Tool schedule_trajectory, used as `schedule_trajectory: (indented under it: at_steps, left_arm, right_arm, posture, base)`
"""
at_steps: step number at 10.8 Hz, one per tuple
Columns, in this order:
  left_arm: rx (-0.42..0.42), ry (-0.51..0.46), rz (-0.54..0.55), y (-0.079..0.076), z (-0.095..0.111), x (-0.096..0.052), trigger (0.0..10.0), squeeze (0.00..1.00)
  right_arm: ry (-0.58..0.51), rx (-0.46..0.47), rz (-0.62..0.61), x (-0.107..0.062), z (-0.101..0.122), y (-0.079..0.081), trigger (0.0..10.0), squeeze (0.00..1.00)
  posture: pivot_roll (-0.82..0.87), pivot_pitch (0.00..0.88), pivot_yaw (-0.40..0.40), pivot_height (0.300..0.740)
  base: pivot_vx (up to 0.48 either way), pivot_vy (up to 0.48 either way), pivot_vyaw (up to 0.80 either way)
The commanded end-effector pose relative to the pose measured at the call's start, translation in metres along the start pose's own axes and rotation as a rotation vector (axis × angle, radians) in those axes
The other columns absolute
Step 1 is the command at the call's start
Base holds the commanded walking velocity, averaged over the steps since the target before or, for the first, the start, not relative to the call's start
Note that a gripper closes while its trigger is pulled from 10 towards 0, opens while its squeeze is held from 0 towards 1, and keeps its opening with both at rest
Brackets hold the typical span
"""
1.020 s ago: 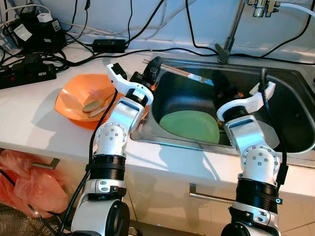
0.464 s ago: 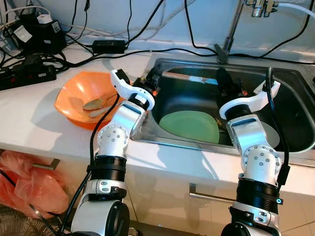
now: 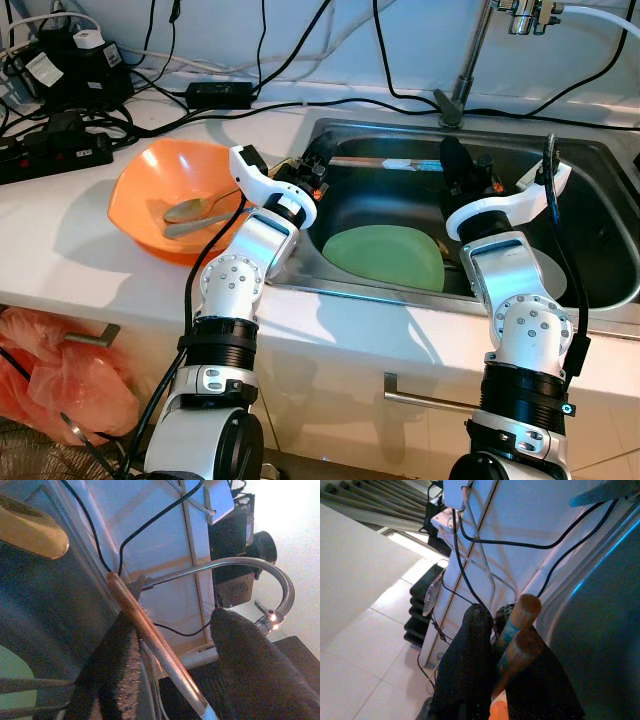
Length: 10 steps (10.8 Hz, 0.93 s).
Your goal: Kitchen organization
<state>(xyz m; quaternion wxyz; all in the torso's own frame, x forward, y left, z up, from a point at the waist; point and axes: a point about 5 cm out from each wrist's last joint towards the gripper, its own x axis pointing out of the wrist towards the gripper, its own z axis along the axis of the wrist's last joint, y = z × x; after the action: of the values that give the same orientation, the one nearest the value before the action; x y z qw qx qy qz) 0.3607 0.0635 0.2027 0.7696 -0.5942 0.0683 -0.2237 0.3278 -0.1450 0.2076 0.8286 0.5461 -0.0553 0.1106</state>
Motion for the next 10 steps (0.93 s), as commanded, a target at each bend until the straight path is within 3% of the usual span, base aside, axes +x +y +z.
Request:
schedule_trajectory:
  at_steps: [1,10]
  left_arm:
    - [-0.146,0.067,-0.058,-0.0129,-0.0491,0.0051,10.0,1.00]
    - [-0.146,0.067,-0.058,-0.0129,-0.0491,0.0051,10.0,1.00]
  right_arm:
    - [0.040,-0.031,-0.080,-0.0004,-0.0062,-0.0112,0.0,0.00]
    - [0.040,-0.031,-0.080,-0.0004,-0.0062,-0.0112,0.0,0.00]
  posture:
    - [0.10,0.015,0.048,0.740]
    - [0.10,0.015,0.048,0.740]
  base:
    - [0.000,0.000,0.00]
    - [0.000,0.000,0.00]
